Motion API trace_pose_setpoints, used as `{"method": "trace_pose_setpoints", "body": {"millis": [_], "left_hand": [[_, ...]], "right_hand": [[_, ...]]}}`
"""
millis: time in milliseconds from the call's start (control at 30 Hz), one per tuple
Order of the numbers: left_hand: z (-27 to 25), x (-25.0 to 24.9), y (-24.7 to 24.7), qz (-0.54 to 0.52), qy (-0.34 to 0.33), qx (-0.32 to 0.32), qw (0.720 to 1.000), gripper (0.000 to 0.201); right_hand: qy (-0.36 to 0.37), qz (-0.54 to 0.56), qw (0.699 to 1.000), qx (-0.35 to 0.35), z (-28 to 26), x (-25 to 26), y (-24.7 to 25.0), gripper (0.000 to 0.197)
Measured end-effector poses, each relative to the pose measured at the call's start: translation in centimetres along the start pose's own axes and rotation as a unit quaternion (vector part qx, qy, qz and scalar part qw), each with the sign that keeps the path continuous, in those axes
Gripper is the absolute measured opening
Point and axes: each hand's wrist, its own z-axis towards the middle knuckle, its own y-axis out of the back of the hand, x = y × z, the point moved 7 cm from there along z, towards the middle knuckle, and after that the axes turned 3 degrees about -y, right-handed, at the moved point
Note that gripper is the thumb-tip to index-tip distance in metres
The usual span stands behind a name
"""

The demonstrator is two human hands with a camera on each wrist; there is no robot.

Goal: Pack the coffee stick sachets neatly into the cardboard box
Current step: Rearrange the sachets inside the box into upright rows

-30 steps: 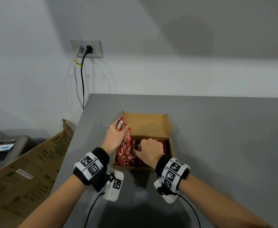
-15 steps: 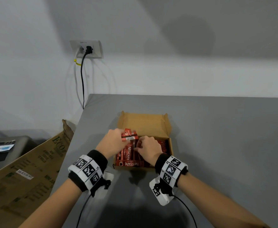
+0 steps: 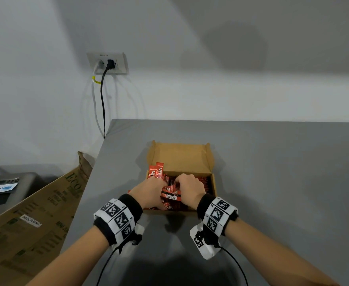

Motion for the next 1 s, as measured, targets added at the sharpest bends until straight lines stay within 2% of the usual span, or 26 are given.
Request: {"method": "trace_pose_setpoints", "body": {"millis": [100, 200, 267, 333, 433, 500, 633, 833, 1000], "left_hand": [[-0.3, 0.3, 0.3, -0.029, -0.012, -0.028, 0.999, 0.032], [-0.8, 1.1, 2.4, -0.089, -0.013, -0.084, 0.992, 0.010], [-1.0, 1.9, 3.9, -0.110, -0.001, -0.126, 0.986, 0.009], [-1.1, 2.3, 4.8, -0.115, 0.000, -0.165, 0.980, 0.007], [-1.2, 1.9, 4.7, -0.156, 0.007, -0.194, 0.969, 0.002], [-1.0, 1.4, 4.2, -0.186, 0.018, -0.197, 0.962, 0.005], [-0.8, 0.7, 3.7, -0.218, 0.030, -0.207, 0.953, 0.009], [-1.1, 0.5, 4.0, -0.230, 0.033, -0.212, 0.949, 0.010], [-1.4, 1.3, 4.1, -0.244, 0.054, -0.226, 0.942, 0.007]], "right_hand": [[-0.005, 0.077, 0.997, -0.027, 0.2, -0.4, 0.5, 0.017], [0.009, 0.274, 0.960, -0.051, 0.4, -1.6, 1.9, 0.006], [0.007, 0.335, 0.937, -0.104, 0.4, -2.8, 3.5, 0.013], [0.002, 0.344, 0.927, -0.147, 0.4, -3.9, 4.4, 0.024], [-0.005, 0.298, 0.942, -0.154, 0.4, -4.1, 4.3, 0.022], [-0.011, 0.244, 0.964, -0.109, 0.7, -3.8, 3.1, 0.012], [-0.045, 0.110, 0.993, -0.023, 0.9, -2.7, 0.6, 0.024], [-0.049, -0.007, 0.999, 0.000, 0.8, -1.0, -0.1, 0.039], [-0.055, 0.021, 0.998, -0.012, 1.1, -1.1, 0.5, 0.034]]}}
